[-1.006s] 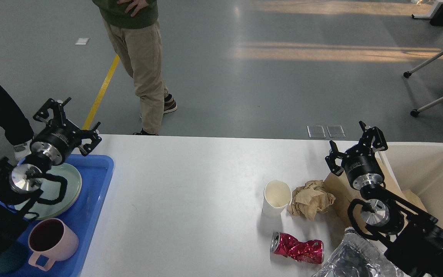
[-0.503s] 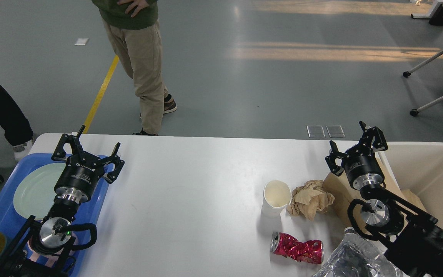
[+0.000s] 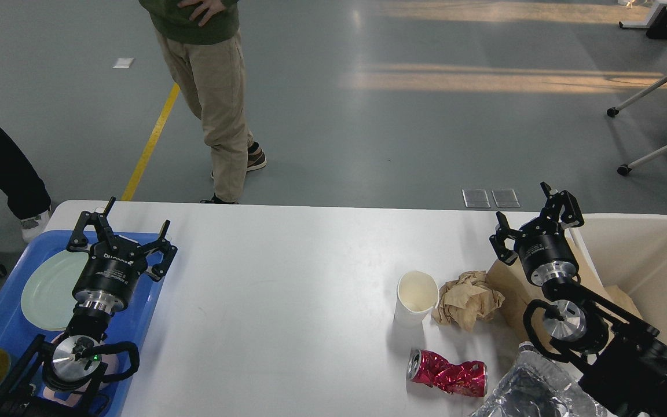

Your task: Tidy desktop

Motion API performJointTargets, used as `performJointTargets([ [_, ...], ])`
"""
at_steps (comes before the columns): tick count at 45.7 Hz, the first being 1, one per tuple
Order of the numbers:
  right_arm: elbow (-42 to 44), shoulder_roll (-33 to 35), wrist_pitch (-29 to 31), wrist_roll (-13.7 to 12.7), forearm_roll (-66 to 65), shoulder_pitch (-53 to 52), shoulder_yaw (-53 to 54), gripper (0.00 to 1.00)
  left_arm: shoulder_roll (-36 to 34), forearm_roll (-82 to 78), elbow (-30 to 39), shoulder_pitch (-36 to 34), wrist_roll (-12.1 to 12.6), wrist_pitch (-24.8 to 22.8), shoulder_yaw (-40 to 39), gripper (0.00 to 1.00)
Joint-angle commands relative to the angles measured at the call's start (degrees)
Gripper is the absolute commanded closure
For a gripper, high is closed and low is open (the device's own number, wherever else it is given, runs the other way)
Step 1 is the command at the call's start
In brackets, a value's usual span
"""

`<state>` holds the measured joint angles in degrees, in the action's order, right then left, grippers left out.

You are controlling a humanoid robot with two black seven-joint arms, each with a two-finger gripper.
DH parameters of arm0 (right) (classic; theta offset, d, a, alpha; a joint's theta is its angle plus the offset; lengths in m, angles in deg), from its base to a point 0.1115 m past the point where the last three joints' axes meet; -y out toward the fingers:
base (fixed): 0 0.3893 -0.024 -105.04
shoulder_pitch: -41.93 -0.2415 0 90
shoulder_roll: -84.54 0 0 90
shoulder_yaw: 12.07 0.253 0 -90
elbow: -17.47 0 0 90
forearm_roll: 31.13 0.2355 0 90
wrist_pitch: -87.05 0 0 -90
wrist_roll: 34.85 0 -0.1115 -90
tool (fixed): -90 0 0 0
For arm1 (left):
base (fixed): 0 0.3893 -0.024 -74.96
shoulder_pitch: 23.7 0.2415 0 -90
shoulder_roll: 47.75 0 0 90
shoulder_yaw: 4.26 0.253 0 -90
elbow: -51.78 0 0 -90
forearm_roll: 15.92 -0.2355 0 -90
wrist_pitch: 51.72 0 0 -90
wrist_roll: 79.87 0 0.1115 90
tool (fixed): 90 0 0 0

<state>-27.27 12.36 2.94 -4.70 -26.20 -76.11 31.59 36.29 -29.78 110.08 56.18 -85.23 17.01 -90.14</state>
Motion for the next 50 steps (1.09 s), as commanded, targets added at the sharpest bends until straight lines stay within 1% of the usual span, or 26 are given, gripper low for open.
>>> performJointTargets([
  [1, 0.0, 0.0, 0.0, 0.0, 0.0, 0.0, 0.0, 0.00, 0.5, 3.9, 0.0, 0.5, 0.1, -1.4, -0.4, 0.04],
  [10, 0.0, -0.1, 0.0, 0.0, 0.0, 0.0, 0.0, 0.00, 0.4, 5.1, -0.8, 1.8, 0.1, -3.7, -1.3, 0.04],
  [18, 0.0, 0.0, 0.0, 0.0, 0.1, 0.0, 0.0, 0.00, 0.2, 5.2, -0.6, 1.6, 0.2, -4.4, -1.5, 0.04],
  [23, 0.0, 0.0, 0.0, 0.0, 0.1, 0.0, -0.1, 0.00, 0.2, 5.1, -0.1, 0.7, 0.1, -4.7, -1.5, 0.04],
  [28, 0.0, -0.1, 0.0, 0.0, 0.0, 0.0, 0.0, 0.00, 0.2, 5.1, 0.1, -0.4, -0.1, -6.1, -1.5, 0.04],
  [36, 0.0, -0.1, 0.0, 0.0, 0.1, 0.0, 0.0, 0.00, 0.6, 5.0, -0.6, -2.4, 0.1, -6.1, -0.3, 0.04],
  [40, 0.0, 0.0, 0.0, 0.0, 0.0, 0.0, -0.1, 0.00, 1.8, 4.6, -1.8, -2.4, 0.3, -5.8, 0.1, 0.04],
  [44, 0.0, -0.1, 0.0, 0.0, 0.1, 0.0, 0.0, 0.00, 3.4, 4.4, -6.0, -3.1, 0.2, -6.1, 0.2, 0.04],
  [50, 0.1, 0.0, 0.0, 0.0, 0.0, 0.0, 0.0, 0.00, 3.9, 4.9, -8.4, -4.6, 0.2, -6.6, 0.3, 0.04],
])
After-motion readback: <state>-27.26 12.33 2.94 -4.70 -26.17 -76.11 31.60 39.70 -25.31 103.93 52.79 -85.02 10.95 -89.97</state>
